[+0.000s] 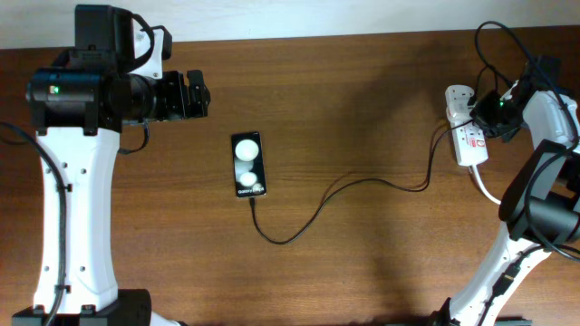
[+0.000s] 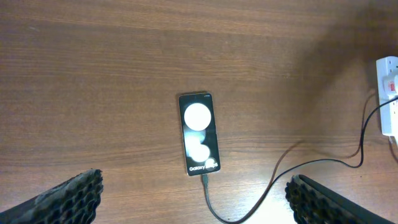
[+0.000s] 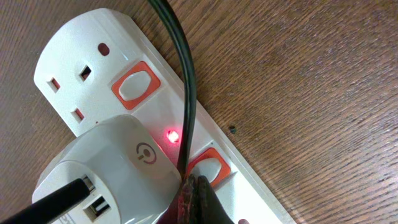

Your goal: Plug charger to phone and switch on socket

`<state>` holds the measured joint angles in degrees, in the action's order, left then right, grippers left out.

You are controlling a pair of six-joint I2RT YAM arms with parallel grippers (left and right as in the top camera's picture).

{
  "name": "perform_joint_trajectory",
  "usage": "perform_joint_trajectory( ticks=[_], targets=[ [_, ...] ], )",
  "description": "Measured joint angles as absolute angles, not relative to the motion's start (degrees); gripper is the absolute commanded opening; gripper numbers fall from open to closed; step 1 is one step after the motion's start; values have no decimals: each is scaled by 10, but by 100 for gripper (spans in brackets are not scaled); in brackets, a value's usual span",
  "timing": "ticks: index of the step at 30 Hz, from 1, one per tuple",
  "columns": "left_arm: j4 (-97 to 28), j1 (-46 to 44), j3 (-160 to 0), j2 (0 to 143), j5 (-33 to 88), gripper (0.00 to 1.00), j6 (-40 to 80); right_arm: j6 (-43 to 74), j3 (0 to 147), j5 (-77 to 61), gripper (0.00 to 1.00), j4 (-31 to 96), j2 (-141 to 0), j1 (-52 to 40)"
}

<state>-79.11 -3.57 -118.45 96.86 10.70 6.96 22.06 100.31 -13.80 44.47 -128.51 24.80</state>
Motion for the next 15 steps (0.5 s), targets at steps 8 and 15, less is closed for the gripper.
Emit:
perform_joint_trajectory(
  ticks=[8, 15],
  targets=[
    [-791, -36, -1185, 969, 107, 99, 70, 219, 975, -196, 4, 520, -1157, 318],
    [-791, -36, -1185, 969, 107, 99, 70, 176, 976, -237, 4, 551, -972, 273]
  ],
)
